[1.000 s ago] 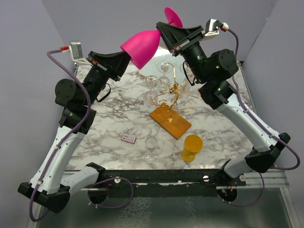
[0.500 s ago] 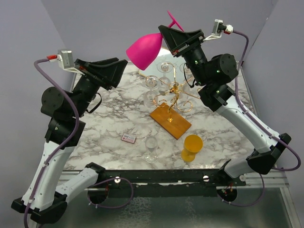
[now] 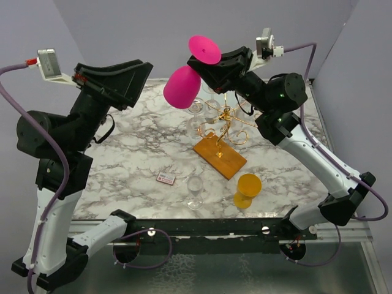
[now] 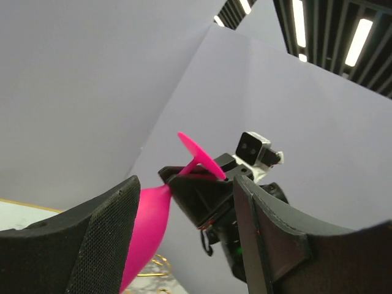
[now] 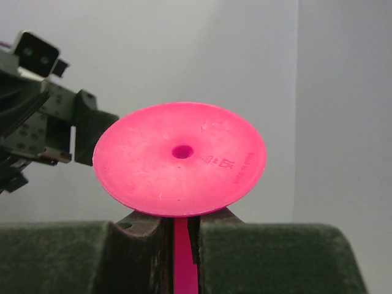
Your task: Place the wine glass upside down on the wine glass rack
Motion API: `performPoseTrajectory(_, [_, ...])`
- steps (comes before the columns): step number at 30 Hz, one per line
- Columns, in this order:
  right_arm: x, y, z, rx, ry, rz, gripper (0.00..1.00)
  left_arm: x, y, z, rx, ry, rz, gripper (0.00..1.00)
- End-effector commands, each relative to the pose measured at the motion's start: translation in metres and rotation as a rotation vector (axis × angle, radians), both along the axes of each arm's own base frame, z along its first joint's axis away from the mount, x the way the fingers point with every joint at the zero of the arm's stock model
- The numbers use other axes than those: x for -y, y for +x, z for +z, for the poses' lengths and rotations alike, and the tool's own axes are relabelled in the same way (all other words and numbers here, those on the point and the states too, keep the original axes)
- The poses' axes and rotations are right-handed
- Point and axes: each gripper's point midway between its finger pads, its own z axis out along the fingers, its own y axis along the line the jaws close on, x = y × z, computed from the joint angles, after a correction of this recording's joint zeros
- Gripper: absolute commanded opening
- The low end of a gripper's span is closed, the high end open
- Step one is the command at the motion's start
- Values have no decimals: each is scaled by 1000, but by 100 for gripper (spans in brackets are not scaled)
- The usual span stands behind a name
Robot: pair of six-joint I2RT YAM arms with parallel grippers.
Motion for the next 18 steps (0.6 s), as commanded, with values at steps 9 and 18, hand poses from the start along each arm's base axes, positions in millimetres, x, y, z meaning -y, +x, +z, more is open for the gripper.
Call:
performPoseTrajectory(9, [-33,-14,-29,256,-132,108,1,52,24,-21,-282,-101,-309,64])
performPoseTrajectory(18, [-48,-11,-46,264,-168,135,1,48,32,-36,-356,-129,-270,47])
